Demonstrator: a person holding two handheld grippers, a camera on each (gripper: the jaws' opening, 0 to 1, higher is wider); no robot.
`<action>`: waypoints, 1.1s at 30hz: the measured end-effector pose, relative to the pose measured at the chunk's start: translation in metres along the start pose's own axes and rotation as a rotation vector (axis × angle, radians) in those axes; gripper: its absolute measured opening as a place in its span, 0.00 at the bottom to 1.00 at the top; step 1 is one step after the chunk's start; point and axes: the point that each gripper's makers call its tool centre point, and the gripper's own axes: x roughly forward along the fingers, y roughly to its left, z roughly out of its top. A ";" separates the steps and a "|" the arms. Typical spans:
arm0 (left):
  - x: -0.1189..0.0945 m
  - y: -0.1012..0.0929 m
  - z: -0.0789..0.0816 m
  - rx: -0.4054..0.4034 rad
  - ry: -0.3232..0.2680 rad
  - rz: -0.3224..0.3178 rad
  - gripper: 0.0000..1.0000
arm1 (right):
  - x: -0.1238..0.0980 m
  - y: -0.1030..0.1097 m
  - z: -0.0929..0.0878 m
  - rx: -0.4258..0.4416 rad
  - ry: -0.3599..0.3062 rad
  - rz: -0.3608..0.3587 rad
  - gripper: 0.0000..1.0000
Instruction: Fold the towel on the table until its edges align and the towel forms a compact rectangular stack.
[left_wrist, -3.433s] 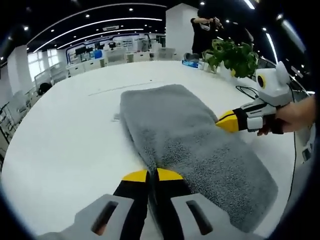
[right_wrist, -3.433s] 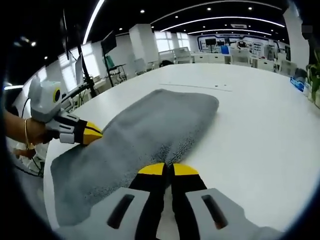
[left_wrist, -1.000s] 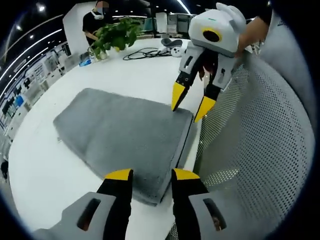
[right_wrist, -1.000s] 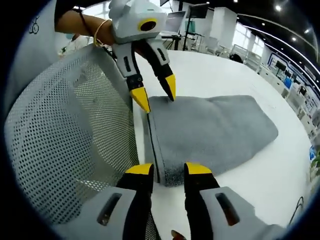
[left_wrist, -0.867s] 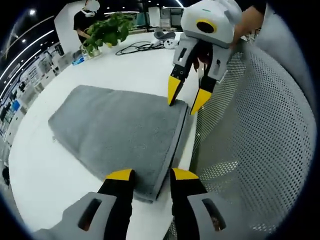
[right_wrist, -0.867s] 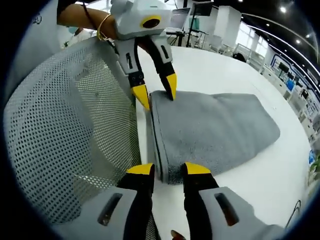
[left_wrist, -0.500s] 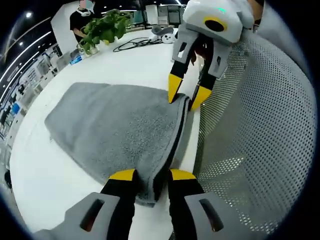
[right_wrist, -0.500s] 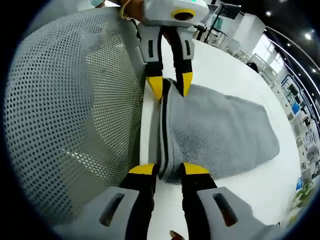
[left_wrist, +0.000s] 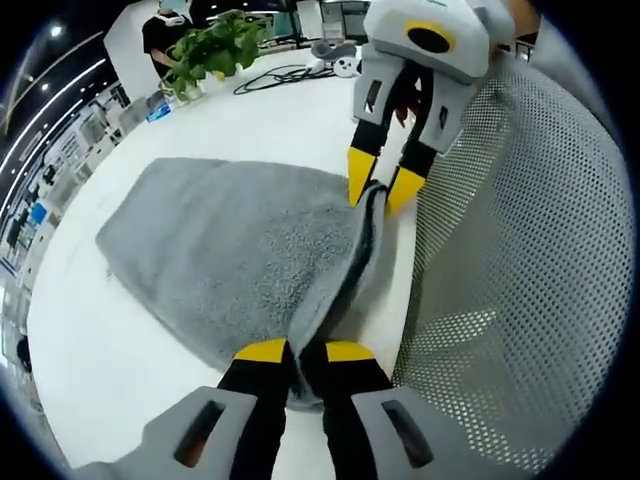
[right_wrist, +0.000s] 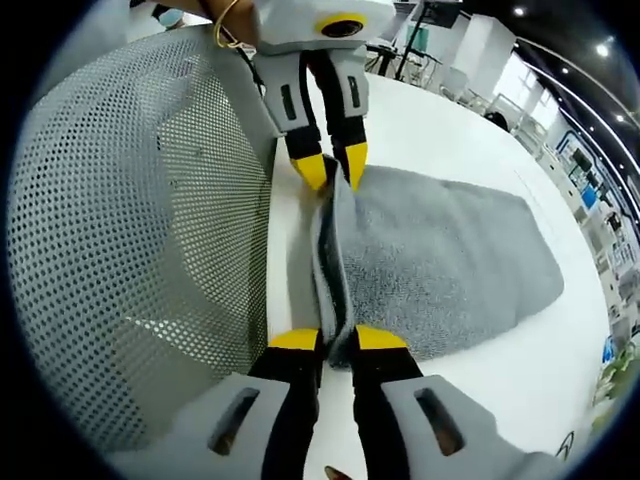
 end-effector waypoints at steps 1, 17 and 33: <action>0.000 0.001 0.000 -0.013 -0.002 -0.004 0.11 | -0.001 0.000 0.000 0.014 0.000 0.002 0.09; -0.004 -0.022 -0.005 -0.051 0.017 -0.042 0.09 | -0.004 0.015 -0.001 0.045 0.008 0.039 0.08; -0.015 -0.046 -0.005 -0.168 0.017 -0.157 0.08 | -0.019 0.035 0.001 0.189 -0.011 0.110 0.06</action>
